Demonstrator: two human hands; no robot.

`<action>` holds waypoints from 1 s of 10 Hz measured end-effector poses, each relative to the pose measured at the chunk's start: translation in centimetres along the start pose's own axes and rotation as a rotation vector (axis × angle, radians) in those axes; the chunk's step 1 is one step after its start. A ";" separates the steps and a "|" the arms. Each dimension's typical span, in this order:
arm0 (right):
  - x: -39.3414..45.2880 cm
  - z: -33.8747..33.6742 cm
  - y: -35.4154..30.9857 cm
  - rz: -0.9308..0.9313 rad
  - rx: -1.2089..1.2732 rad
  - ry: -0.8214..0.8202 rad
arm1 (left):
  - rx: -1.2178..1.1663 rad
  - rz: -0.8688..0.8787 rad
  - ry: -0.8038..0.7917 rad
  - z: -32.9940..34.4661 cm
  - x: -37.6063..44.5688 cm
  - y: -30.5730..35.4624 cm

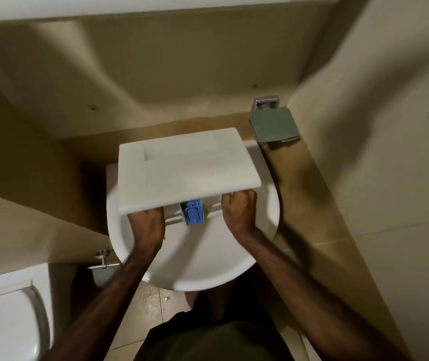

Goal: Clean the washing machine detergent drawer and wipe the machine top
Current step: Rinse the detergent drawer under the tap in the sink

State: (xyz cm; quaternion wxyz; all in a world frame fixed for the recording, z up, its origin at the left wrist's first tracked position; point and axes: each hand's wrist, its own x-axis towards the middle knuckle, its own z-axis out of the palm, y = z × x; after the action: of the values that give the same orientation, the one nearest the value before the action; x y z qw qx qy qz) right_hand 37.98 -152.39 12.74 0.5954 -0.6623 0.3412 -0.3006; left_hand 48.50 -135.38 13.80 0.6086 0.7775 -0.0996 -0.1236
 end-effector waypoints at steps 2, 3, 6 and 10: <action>1.2 1.1 -0.1 -0.070 -0.235 0.007 | -0.034 -0.089 0.084 0.6 0.5 1.8; 1.0 1.6 -0.6 -0.357 -0.644 0.096 | 0.009 -0.036 0.099 0.5 0.8 1.4; 0.7 0.4 1.7 -0.331 -0.615 0.201 | 0.065 -0.123 -0.180 0.1 1.5 0.8; 4.5 -1.6 1.0 -0.540 -1.048 -0.125 | -0.011 -0.027 -0.062 -7.6 0.3 1.4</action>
State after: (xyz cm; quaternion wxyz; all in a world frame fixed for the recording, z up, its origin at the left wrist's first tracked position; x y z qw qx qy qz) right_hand 39.17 -157.03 11.87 0.1105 -0.9478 0.2281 -0.1934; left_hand 51.18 -128.82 16.87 0.6079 0.7711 -0.1070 -0.1565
